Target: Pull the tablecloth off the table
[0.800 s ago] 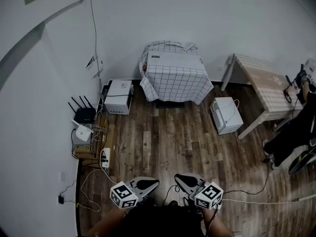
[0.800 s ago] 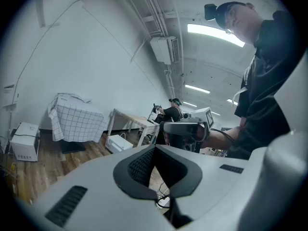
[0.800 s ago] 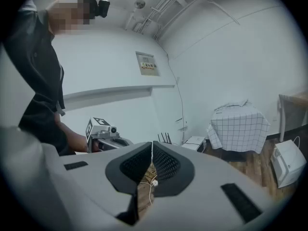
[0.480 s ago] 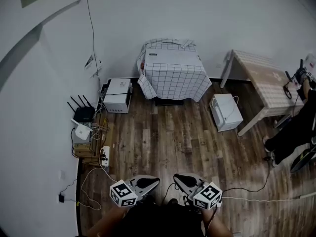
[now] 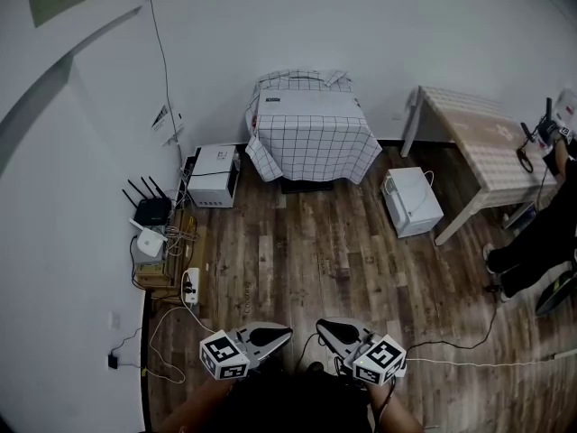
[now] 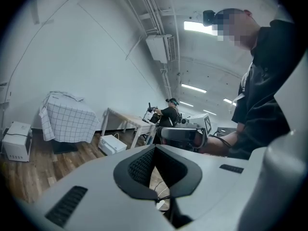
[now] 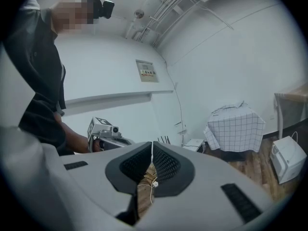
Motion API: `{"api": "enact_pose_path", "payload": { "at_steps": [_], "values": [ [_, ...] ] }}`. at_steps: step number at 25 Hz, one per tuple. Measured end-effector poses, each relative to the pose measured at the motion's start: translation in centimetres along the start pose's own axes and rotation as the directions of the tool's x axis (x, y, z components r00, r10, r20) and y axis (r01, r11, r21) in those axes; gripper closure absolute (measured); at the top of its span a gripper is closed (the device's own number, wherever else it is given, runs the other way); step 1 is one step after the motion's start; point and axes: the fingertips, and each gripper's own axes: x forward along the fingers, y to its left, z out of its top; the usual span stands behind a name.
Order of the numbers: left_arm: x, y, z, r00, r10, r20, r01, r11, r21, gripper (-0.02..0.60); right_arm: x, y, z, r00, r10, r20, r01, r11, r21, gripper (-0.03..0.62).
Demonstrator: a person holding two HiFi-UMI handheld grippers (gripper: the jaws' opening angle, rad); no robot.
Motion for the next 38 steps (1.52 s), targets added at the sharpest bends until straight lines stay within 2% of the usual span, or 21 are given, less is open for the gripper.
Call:
{"api": "enact_pose_path", "payload": {
  "at_steps": [9,16,22,38],
  "values": [
    [4.3,-2.9,-0.5,0.999,-0.045,-0.016,0.045,0.999,-0.005,0.572,-3.9,-1.5,-1.0,1.0,0.016,0.002,-0.016,1.0,0.009,0.571],
    [5.6,-4.7,-1.4,0.996,-0.062,-0.069,0.062,0.998,0.003,0.572,-5.8,-1.9,-2.2,1.0,0.019,0.022,-0.02,0.999,0.044,0.571],
    [5.9,-4.4,-1.0,0.994,-0.06,-0.095,0.061,0.998,0.003,0.572,-6.7,-2.4,-2.5,0.999,0.011,0.035,-0.013,0.998,0.065,0.571],
    [6.2,-1.3,0.7,0.999,-0.023,-0.038,0.022,1.0,-0.019,0.572,-5.7,-4.5,-2.1,1.0,0.026,0.0,-0.026,0.998,0.063,0.571]
  ]
}}
